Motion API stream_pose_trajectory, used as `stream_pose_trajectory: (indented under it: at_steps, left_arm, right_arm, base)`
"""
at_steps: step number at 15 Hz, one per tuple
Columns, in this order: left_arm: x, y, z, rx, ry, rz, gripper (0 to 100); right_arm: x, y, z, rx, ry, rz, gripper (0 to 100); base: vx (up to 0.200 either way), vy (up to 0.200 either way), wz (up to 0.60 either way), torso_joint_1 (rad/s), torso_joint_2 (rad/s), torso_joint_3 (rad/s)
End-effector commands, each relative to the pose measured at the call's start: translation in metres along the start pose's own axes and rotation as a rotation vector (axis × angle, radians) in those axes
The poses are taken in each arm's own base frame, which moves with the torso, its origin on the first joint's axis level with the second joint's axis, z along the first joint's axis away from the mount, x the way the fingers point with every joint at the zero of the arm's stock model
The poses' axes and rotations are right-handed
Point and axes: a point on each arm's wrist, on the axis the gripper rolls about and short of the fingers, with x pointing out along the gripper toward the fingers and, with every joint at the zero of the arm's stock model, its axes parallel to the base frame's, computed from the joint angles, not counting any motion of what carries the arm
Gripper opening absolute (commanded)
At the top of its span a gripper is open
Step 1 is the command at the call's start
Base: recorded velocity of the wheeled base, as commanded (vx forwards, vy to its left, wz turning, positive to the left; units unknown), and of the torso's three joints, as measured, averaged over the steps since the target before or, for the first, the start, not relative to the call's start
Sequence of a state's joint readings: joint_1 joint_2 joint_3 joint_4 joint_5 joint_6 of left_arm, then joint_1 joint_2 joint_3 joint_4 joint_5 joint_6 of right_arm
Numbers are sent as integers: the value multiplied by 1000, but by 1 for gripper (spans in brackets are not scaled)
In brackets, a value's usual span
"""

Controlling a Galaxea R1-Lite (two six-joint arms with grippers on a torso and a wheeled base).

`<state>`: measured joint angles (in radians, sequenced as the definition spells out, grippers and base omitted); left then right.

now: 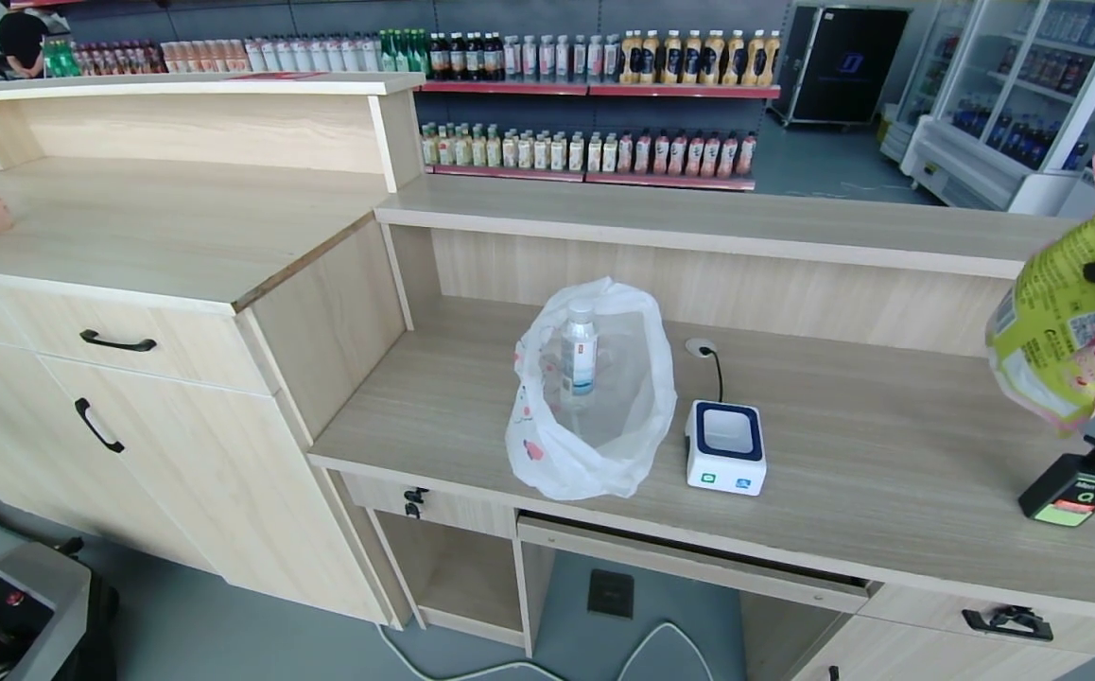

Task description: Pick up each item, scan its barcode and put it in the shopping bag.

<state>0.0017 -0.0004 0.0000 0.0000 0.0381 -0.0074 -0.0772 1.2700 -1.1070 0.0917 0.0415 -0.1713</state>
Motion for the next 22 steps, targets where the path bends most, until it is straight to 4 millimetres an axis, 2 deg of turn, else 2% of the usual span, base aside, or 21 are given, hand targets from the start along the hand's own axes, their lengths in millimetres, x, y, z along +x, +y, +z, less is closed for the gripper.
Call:
stream_pose_trajectory:
  at_steps: [1,6,9,13,18,22]
  left_arm:
    - [0,0,0,0,0,0,100]
    - [0,0,0,0,0,0,100]
    - [0,0,0,0,0,0,100]
    - [0,0,0,0,0,2,100]
    - [0,0,0,0,0,0,100]
    - [0,0,0,0,0,2,100]
  right_arm:
    - [1,9,0,-4,-22,40,0]
    - [26,28,4,61,-28,127,0]
    - [42,39,-7,71,36,186,0]
    - [81,49,-31,70,167,211,0]
    - [100,63,-37,56,170,248,0]
    - [120,82,-50,39,221,293,0]
  base:
    - [0,0,600,2,-2,-2]
    - [0,0,480,4,0,4]
    - [0,0,0,0,0,0]
    - [0,0,0,0,0,0]
    - [0,0,0,0,0,0]
    - [0,0,0,0,0,0]
